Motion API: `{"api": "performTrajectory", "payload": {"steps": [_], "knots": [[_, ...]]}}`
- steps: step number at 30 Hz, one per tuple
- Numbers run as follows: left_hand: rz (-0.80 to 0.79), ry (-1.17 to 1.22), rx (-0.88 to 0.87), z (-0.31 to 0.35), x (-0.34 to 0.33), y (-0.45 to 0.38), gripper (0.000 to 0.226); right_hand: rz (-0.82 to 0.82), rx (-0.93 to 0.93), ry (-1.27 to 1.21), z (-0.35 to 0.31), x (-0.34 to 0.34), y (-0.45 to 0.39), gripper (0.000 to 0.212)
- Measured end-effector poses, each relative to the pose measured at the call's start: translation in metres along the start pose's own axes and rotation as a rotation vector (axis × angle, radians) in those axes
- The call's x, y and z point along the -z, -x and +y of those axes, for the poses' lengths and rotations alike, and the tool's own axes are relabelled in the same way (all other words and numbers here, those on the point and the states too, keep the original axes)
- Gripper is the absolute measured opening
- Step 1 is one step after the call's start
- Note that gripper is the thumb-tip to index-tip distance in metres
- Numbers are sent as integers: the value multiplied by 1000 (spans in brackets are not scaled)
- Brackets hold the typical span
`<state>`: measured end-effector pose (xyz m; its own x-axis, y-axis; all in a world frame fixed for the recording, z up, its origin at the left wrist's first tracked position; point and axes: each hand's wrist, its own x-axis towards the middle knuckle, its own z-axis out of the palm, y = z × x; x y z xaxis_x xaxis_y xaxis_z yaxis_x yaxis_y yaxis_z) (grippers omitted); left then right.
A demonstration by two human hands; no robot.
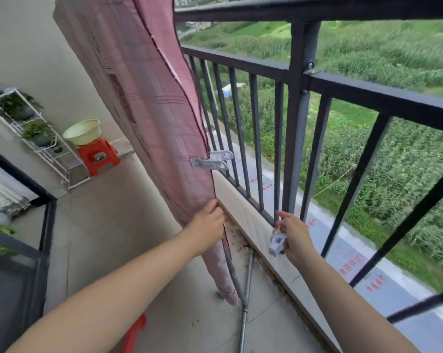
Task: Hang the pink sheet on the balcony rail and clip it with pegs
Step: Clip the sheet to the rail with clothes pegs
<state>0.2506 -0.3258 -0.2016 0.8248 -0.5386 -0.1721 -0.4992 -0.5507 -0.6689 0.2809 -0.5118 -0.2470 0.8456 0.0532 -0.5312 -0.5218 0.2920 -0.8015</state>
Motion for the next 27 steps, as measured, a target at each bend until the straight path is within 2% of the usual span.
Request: {"api": "performTrajectory", "payload": {"steps": [2,4,9,11,13,15,18,21,27], "knots": [[-48,44,10,-4,0,-3,29,-57,93,257,10,-3,-6,21],[-23,9,28,-6,0,-7,37,-161,192,474,20,-9,-13,18],[-5,-103,10,1,-10,-8,35,-409,374,935,43,-37,-36,48],[20,-140,5,0,-12,-8,38,-508,443,1002,51,-50,-41,57],[36,-147,-12,1,-18,-7,38,-563,495,978,59,-62,-44,47],[8,-143,22,2,-20,-5,37,-505,519,929,70,-71,-46,32],[42,-125,57,-2,-17,-2,24,-301,522,898,89,-79,-49,18],[109,-183,52,-10,-16,-4,36,-205,481,893,99,-84,-50,16],[224,-143,26,-16,-12,-9,33,-137,510,796,102,-83,-49,29]]}}
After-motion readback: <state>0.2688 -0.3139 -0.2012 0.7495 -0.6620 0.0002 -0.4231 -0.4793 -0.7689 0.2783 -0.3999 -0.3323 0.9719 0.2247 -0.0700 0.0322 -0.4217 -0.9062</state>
